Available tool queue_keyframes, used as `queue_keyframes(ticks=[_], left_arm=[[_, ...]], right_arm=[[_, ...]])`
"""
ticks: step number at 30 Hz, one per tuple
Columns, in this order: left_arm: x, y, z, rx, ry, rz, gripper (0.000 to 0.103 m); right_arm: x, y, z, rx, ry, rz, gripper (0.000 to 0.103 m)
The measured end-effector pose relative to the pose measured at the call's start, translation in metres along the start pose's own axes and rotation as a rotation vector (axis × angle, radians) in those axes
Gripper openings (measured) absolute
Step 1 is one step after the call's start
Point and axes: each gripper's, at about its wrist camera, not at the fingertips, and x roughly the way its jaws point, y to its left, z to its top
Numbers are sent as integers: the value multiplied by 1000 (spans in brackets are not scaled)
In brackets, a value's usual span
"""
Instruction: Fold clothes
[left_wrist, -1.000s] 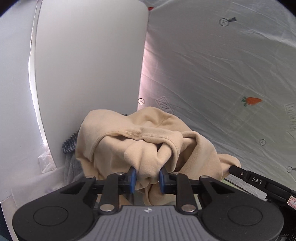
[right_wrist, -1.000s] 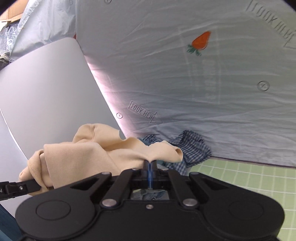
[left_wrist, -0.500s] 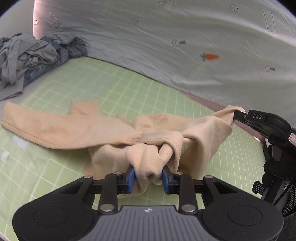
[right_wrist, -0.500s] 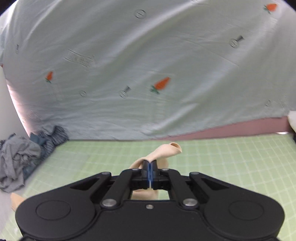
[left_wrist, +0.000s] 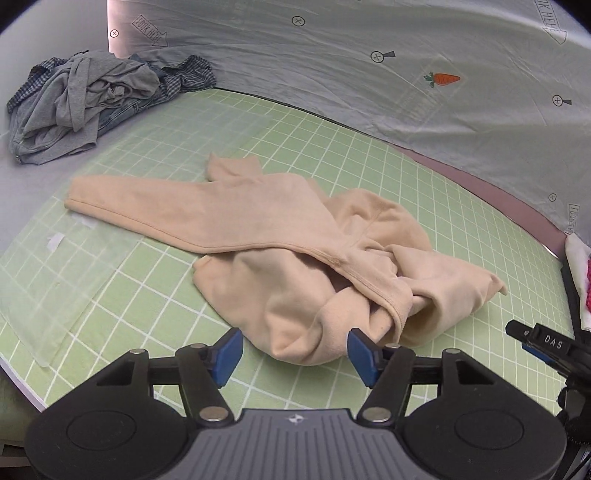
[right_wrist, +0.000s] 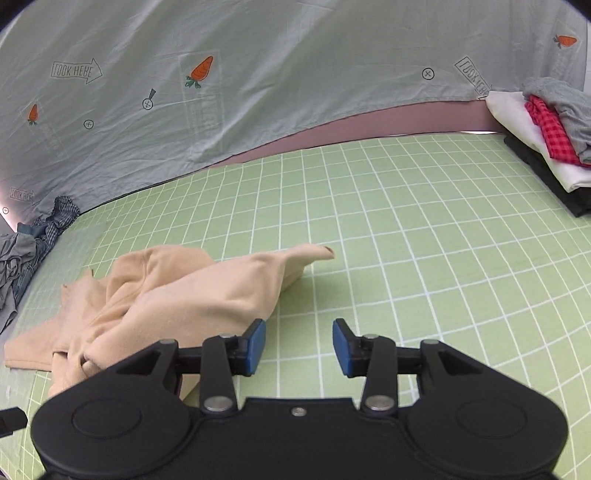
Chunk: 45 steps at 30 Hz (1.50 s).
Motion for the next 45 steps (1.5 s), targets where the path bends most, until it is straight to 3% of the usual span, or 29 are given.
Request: queue_keyframes(ticks=[5, 15, 22, 24, 26, 29, 35, 41, 45], left_arm=[[14, -6, 18, 17, 4, -42, 65], [49, -29, 43, 143, 64, -186, 65], [83, -33, 53, 188, 173, -293, 63], [94, -35, 55, 205, 206, -318, 55], [103, -34, 58, 207, 238, -335, 24], [114, -29, 65, 201, 259, -332, 2], [129, -7, 85, 163, 263, -290, 0], [125, 6, 79, 154, 288, -299, 1], [124, 9, 75, 156, 292, -281, 11]], right_arm=[[4, 18, -21, 7, 47, -8, 43], [36, 68, -44, 107, 126, -18, 52], [58, 95, -54, 157, 166, -60, 52], [63, 98, -53, 165, 170, -71, 52], [66, 100, -50, 168, 170, -73, 52], [63, 104, -48, 172, 177, -75, 52], [64, 113, -50, 160, 182, -74, 53], [67, 117, -50, 161, 173, -79, 53], [67, 116, -47, 162, 140, -106, 48]])
